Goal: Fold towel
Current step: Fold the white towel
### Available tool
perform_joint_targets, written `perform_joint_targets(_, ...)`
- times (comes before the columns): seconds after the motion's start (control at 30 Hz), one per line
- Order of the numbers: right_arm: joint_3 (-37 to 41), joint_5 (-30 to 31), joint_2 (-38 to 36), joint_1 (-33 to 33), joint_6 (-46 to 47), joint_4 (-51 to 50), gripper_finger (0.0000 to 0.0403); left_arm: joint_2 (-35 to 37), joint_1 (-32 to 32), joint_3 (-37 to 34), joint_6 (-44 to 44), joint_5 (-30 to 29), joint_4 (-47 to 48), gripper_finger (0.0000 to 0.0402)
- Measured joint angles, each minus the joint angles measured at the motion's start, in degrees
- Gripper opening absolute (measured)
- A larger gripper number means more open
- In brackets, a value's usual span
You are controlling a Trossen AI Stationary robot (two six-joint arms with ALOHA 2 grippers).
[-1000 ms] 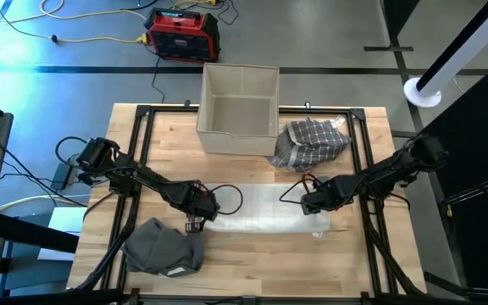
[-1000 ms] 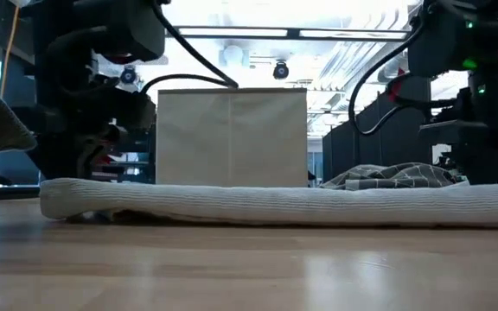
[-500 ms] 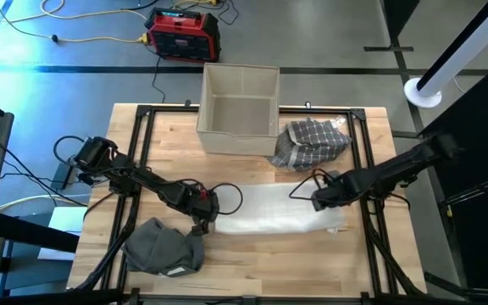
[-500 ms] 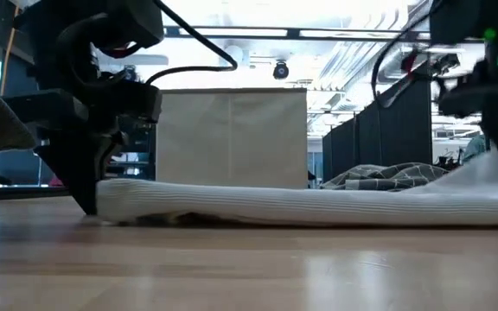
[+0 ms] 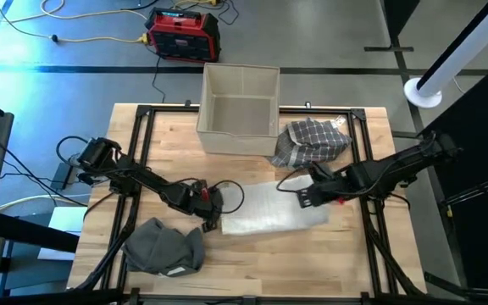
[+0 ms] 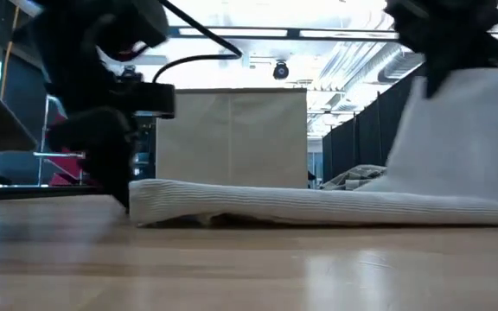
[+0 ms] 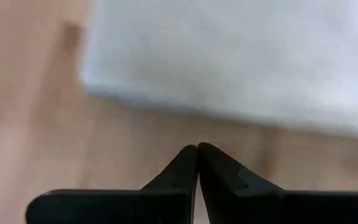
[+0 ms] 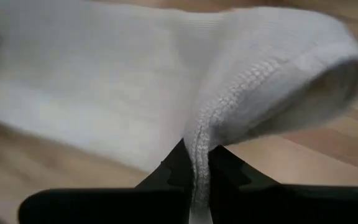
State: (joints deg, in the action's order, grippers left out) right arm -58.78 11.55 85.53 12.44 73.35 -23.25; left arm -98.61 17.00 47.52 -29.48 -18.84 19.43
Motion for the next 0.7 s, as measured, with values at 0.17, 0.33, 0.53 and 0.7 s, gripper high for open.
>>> perform_joint_targets(0.17,-0.1,-5.6,6.4,-3.4,-5.2,15.8,0.0015,-1.3,-2.4,0.0,3.2,-3.5,-4.0,0.0007)
perform_joint_targets(0.33,-0.1,-9.1,10.7,-4.7,-4.9,24.8,0.0015,-3.5,-3.8,0.2,5.1,-3.8,-6.0,0.0007)
perform_joint_targets(0.53,-0.1,-11.6,11.6,-4.7,-3.6,24.3,0.0045,-3.7,-4.4,0.1,7.1,-5.2,-8.0,0.0007)
perform_joint_targets(0.7,-0.1,-13.6,10.6,-4.7,-5.9,23.0,0.0114,-3.7,-4.4,0.1,6.6,-5.4,-7.9,0.0007)
